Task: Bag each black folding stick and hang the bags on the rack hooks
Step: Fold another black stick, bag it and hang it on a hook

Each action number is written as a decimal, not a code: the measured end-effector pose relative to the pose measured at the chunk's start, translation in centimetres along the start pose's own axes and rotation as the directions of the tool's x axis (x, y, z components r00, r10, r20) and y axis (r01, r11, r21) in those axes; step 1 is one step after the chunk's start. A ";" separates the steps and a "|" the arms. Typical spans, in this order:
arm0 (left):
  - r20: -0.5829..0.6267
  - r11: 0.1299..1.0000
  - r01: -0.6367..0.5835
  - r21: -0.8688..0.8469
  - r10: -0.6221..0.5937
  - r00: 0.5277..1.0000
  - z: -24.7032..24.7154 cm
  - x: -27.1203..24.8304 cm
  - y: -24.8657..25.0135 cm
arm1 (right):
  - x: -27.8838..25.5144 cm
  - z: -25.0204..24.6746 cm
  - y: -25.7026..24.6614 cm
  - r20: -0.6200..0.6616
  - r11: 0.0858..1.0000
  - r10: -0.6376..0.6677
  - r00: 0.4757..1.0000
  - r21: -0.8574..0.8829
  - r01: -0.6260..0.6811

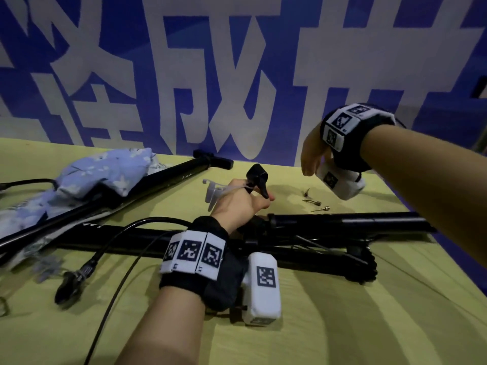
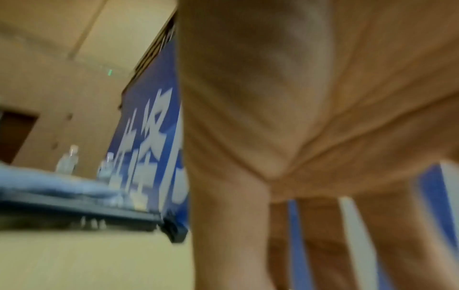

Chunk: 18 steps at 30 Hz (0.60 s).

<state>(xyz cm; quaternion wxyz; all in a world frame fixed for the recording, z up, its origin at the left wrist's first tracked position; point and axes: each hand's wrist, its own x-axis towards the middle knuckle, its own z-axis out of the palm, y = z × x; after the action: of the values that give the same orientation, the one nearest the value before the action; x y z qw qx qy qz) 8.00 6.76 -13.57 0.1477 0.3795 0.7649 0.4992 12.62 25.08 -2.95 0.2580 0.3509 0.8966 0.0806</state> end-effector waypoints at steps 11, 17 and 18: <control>-0.070 0.986 0.126 -0.113 -0.135 0.988 0.4 1.2 -1.6 | 2.7 4.2 -2.6 -0.004 0.900 -0.239 0.971 -0.375 0.220; -0.080 0.973 0.174 -0.154 -0.188 0.979 0.5 1.3 -1.5 | 2.6 5.0 -3.0 -0.064 0.865 -0.264 0.962 -0.457 0.207; -0.090 0.969 0.179 -0.168 -0.196 0.977 0.5 1.2 -1.5 | 2.5 5.0 -3.0 -0.078 0.866 -0.266 0.961 -0.457 0.203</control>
<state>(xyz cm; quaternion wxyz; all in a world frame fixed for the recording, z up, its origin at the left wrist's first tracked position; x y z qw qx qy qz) 6.83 7.66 -14.88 0.1834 0.2655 0.7617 0.5618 11.89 24.38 -9.20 0.2764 0.1643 0.9059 0.2755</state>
